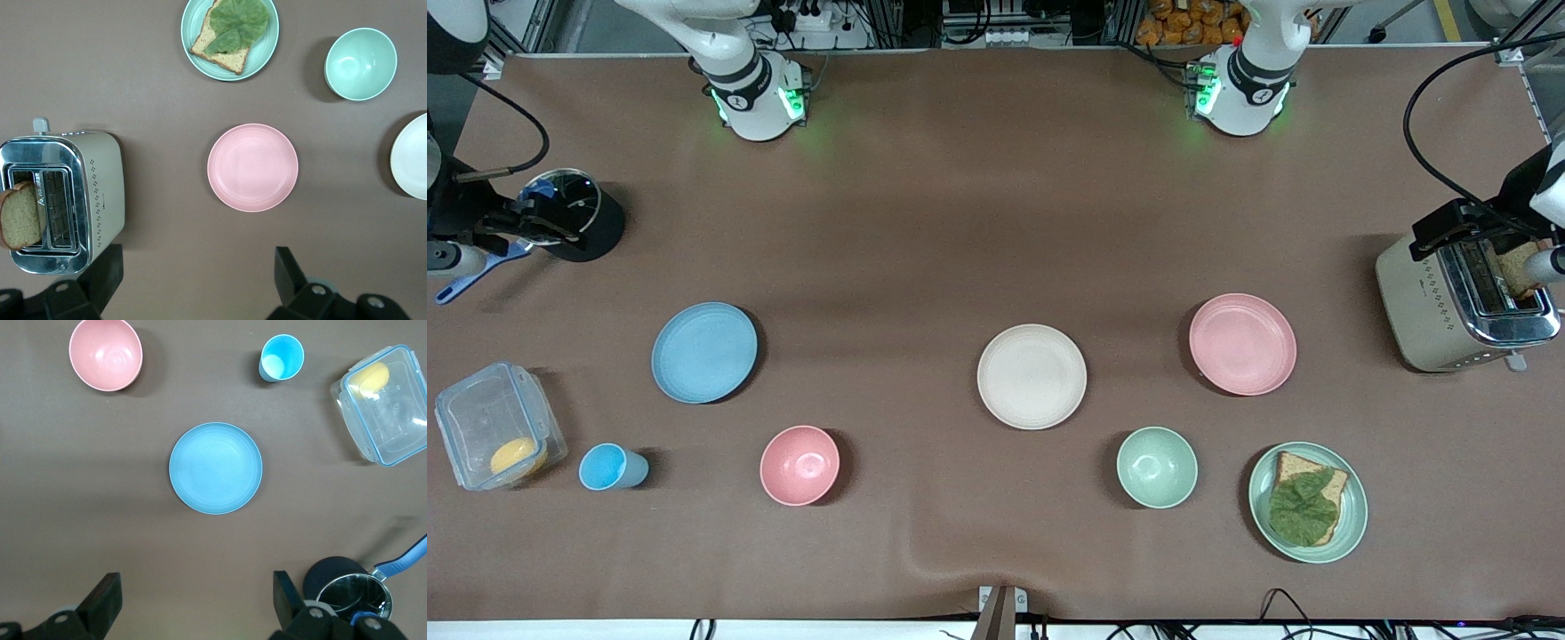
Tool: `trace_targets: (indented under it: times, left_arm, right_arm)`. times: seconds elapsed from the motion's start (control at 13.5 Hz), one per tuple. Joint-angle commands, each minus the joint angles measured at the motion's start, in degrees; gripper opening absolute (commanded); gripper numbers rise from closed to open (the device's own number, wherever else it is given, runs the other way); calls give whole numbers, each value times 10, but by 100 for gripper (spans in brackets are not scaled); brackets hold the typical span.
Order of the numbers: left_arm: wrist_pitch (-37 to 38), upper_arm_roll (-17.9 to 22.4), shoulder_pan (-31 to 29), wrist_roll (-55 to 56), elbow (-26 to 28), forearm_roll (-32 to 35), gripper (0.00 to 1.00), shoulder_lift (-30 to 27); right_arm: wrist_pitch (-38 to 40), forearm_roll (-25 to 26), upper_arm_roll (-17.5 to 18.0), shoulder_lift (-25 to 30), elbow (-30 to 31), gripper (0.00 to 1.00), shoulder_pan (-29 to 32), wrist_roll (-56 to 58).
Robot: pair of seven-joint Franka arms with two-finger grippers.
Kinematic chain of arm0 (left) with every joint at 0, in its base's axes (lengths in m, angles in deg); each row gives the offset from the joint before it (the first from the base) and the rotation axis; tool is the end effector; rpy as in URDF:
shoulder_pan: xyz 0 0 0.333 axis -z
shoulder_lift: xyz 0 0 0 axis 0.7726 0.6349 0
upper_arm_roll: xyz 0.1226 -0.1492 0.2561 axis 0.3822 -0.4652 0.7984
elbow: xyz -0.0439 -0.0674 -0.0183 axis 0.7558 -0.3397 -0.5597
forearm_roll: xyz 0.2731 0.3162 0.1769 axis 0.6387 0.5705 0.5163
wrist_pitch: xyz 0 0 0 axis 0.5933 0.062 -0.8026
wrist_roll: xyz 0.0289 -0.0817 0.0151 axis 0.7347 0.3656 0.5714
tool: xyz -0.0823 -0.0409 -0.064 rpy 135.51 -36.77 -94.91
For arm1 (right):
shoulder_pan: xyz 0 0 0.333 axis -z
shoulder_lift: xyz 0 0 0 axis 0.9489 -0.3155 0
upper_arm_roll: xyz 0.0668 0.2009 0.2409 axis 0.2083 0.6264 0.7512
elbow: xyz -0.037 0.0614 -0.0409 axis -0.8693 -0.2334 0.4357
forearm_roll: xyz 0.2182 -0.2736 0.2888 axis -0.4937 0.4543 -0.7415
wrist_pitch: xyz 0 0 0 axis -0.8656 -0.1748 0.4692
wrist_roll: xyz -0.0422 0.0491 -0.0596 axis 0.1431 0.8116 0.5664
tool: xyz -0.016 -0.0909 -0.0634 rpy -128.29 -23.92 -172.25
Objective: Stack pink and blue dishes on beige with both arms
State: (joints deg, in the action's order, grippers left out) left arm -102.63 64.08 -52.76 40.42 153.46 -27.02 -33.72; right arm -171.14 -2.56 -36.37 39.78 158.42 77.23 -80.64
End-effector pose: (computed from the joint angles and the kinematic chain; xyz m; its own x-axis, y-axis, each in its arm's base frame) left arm 0.6332 -0.0190 0.6200 0.9981 0.0613 -0.0064 0.0612 -0.9978 -0.0269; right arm 0.6200 -0.0107 0.6009 0.9959 0.0593 -0.0683 0.0605 -0.9980 0.0157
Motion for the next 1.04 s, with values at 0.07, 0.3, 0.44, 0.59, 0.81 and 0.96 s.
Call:
trace_targets:
  times: [0.07,0.3,0.44,0.59,0.81,0.96]
  left_arm:
    - [11,1,-1,-4,-4,-4,100,-3]
    - [9,4,-3,-5,-3,1,100,9]
    - [4,4,-3,-3,1,1,100,36]
    - [-9,4,-2,6,17,8,100,57]
    - [-109,4,-2,23,119,12,100,51]
    - [-183,2,0,51,196,12,100,44]
  right_arm:
    - [3,2,0,6,3,100,-1,3]
    - [3,2,0,5,3,100,-1,4]
    - [2,2,1,5,4,100,0,4]
    - [2,2,0,4,4,100,0,4]
    - [-6,2,0,-1,16,100,2,4]
    - [-13,2,0,-10,23,100,5,4]
